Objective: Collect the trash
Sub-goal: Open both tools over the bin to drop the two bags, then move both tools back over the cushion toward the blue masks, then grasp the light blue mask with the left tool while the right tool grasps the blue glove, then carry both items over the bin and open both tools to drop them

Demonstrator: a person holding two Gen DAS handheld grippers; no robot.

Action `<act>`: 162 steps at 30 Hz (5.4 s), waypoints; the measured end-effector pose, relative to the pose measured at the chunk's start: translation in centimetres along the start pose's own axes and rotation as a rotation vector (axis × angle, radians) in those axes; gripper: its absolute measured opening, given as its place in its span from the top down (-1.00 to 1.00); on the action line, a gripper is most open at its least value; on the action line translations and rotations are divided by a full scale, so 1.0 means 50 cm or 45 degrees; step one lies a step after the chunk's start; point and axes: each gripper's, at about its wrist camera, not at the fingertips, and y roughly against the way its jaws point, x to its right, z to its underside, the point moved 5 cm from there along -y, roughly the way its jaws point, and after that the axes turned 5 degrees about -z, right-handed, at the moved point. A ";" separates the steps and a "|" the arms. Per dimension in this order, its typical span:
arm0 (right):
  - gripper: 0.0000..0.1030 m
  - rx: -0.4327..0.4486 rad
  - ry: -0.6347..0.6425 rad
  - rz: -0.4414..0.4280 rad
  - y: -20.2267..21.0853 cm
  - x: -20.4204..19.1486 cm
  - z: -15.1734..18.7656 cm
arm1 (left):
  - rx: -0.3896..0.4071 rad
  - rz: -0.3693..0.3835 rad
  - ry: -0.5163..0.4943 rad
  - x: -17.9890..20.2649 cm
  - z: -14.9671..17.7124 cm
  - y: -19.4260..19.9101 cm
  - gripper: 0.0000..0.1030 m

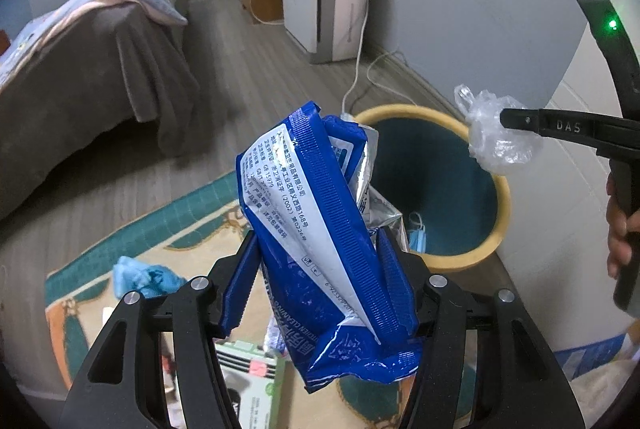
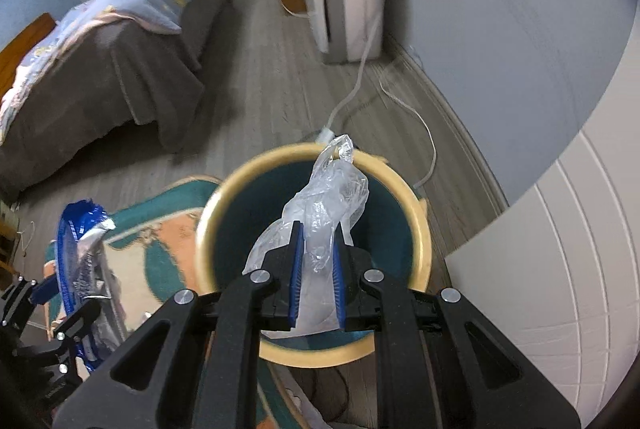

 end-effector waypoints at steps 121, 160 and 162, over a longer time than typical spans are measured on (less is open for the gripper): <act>0.32 -0.361 0.531 -0.279 -0.253 -0.625 0.081 | -0.170 -0.256 0.411 -0.541 0.155 -0.128 -0.89; 0.32 -0.257 0.455 -0.225 -0.167 -0.528 0.052 | 0.140 -0.163 0.282 -0.410 0.026 -0.008 0.35; 0.32 -0.245 0.449 -0.230 -0.153 -0.524 0.052 | 0.128 -0.154 0.277 -0.398 0.033 -0.003 0.35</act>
